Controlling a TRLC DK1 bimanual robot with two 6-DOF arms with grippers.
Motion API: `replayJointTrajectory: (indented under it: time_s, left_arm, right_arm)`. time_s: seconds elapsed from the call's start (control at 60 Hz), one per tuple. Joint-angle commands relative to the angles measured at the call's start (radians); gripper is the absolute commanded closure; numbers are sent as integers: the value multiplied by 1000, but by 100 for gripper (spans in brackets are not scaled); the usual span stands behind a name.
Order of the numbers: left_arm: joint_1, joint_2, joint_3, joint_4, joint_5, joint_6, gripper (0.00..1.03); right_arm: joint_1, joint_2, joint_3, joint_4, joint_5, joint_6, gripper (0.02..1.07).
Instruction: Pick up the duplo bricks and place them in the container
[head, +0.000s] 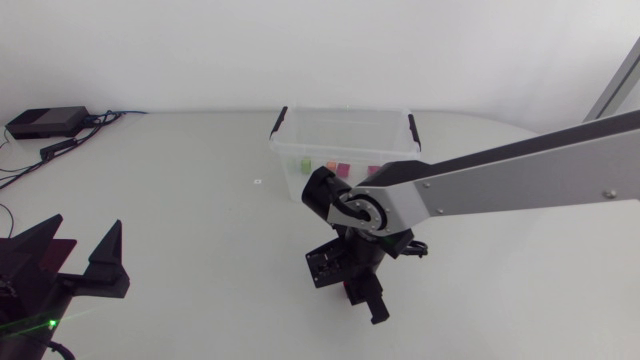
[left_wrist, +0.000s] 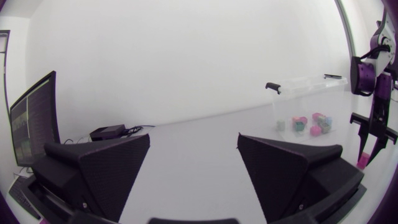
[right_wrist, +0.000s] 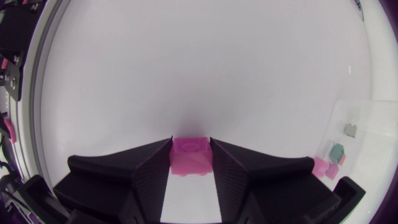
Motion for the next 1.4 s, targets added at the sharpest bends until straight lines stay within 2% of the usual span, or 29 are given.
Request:
replayJointTrajectory:
  time_s: [0.0,0.167,0.317,0.4,0.617,0.783,0.9,0.983,1.033,1.117,1.15,1.25,1.383]
  left_arm:
    - [3,-11,-14,-1,-1,-14,5]
    - [3,-11,-15,-1,-1,-14,5]
    - [3,-11,-14,-1,-1,-14,5]
    - [3,-11,-15,-1,0,-14,5]
    - [3,-11,-15,-1,0,-14,5]
    - [3,-11,-14,-1,0,-14,5]
    - [3,-11,-15,-1,0,-14,5]
    - [3,-11,-15,-1,-1,-14,5]
    - [1,-11,-14,-1,-1,-14,5]
    - [3,-11,-15,-1,-1,-14,5]
    - [3,-11,-15,-1,-1,-14,5]
    - [3,-11,-15,-1,-1,-14,5]
    - [3,-11,-15,-1,0,-14,5]
  right_arm:
    - [-23,-71,-10,-32,-2,-29,77]
    - [-101,-189,85,-106,-50,-28,77]
    - [-216,-223,208,-109,-124,23,77]
    - [-308,-212,280,-35,-187,104,77]
    - [-426,-188,308,232,-279,340,77]
    - [-454,-165,237,518,-277,528,77]
    - [-454,-125,216,627,-266,598,75]
    - [-443,-85,205,689,-237,633,62]
    - [-432,-63,207,698,-220,640,49]
    - [-418,-51,210,716,-194,655,20]
    - [-417,-53,213,722,-177,667,12]
    - [-418,-77,207,741,-156,684,7]
    - [-427,-159,151,778,-91,684,7]
